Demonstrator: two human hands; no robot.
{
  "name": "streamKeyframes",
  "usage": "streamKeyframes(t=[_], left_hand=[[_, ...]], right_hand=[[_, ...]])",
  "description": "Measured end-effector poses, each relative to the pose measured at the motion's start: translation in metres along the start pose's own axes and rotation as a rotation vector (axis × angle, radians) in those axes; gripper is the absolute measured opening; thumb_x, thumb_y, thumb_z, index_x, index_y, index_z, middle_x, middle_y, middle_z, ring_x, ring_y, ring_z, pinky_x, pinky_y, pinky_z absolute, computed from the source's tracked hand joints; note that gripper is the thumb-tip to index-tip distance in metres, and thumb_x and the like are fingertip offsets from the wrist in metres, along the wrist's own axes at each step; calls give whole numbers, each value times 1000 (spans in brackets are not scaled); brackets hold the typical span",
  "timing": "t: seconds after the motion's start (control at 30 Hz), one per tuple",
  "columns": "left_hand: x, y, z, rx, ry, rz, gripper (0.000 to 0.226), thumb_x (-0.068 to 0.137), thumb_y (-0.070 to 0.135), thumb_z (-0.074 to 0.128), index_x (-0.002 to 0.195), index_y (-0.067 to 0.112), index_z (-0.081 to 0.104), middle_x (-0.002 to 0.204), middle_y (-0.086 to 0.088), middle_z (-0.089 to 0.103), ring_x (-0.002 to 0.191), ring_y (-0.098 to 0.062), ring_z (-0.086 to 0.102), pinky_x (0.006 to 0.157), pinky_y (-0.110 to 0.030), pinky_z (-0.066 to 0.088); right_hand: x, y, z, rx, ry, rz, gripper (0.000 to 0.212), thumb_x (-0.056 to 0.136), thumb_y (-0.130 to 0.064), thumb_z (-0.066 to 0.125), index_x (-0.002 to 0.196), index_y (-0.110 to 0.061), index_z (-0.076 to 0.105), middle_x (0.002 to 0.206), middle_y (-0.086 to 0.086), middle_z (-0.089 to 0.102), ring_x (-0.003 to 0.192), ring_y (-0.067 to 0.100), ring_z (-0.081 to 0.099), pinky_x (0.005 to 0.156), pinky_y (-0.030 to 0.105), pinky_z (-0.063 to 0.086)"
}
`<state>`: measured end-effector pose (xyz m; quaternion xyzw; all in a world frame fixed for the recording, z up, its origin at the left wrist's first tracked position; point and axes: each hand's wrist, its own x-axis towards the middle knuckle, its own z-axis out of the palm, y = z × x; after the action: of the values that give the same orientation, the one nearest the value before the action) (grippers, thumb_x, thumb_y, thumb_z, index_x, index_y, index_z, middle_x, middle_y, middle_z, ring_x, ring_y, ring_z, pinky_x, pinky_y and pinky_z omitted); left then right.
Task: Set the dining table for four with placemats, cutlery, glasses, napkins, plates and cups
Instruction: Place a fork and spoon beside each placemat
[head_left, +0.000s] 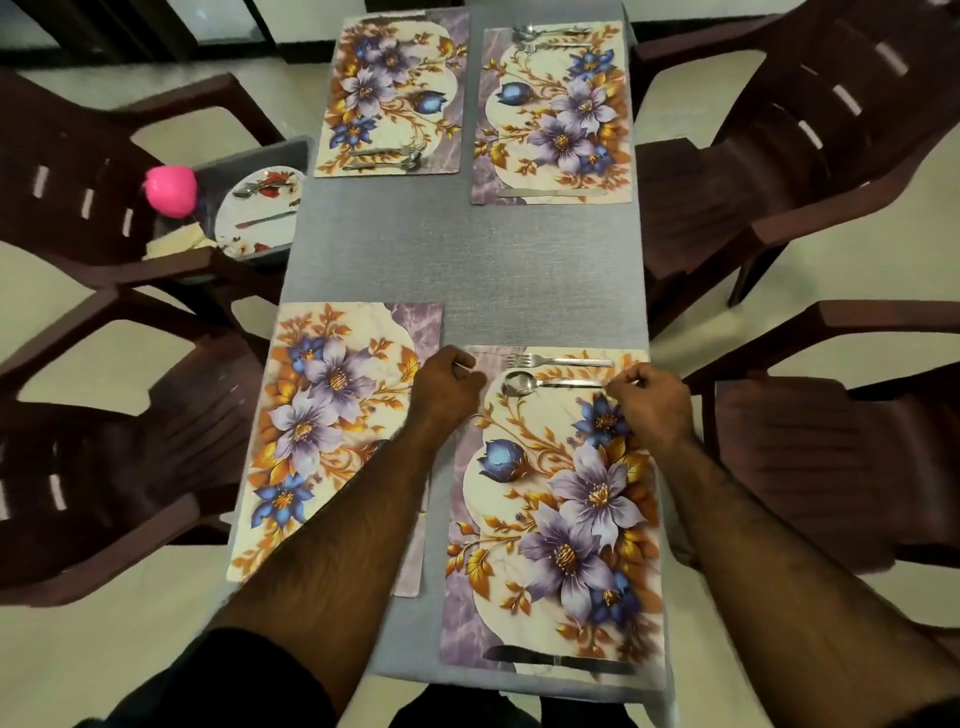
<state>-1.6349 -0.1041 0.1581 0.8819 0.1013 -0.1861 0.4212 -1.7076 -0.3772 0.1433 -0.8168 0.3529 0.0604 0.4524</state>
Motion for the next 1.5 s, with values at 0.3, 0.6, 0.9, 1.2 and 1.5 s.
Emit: streamKeyframes(t=[0.3, 0.6, 0.9, 1.2, 1.5], left_hand=[[-152, -89, -76, 58, 132, 31, 13, 88, 24, 83, 94, 26, 71, 81, 11, 70, 74, -12, 66, 71, -28, 51], [-297, -223, -161, -181, 325, -229, 7, 82, 25, 81, 85, 23, 75, 77, 2, 74, 68, -22, 70, 65, -40, 62], [-448, -433, -247, -573, 464, -490, 3, 92, 8, 76, 93, 10, 74, 82, -14, 76, 59, -20, 67, 53, -26, 47], [-582, -595, -328, -782, 651, -746, 8, 93, 13, 76, 87, 8, 75, 84, -17, 75, 59, -19, 66, 57, -27, 46], [-548, -687, -450, -870, 614, -783, 10, 96, 18, 74, 93, 9, 73, 88, -16, 76, 66, -19, 70, 57, -30, 48]], right_hand=[[-129, -24, 50, -154, -430, -498, 10, 91, -22, 71, 82, -23, 69, 78, -6, 69, 72, 12, 63, 65, 26, 45], [-284, -44, 158, -502, -853, -764, 17, 92, -36, 64, 84, -22, 68, 85, -4, 69, 81, 19, 63, 71, 36, 49], [-448, -67, 305, -828, -946, -892, 22, 92, -42, 66, 95, -22, 75, 96, 0, 75, 89, 20, 69, 79, 34, 56], [-557, -89, 470, -1117, -1063, -928, 22, 85, -44, 72, 75, -27, 62, 83, 2, 72, 83, 29, 72, 80, 47, 62], [-599, -151, 640, -1080, -1106, -758, 20, 94, -28, 74, 79, -15, 68, 74, 2, 73, 63, 16, 72, 60, 34, 60]])
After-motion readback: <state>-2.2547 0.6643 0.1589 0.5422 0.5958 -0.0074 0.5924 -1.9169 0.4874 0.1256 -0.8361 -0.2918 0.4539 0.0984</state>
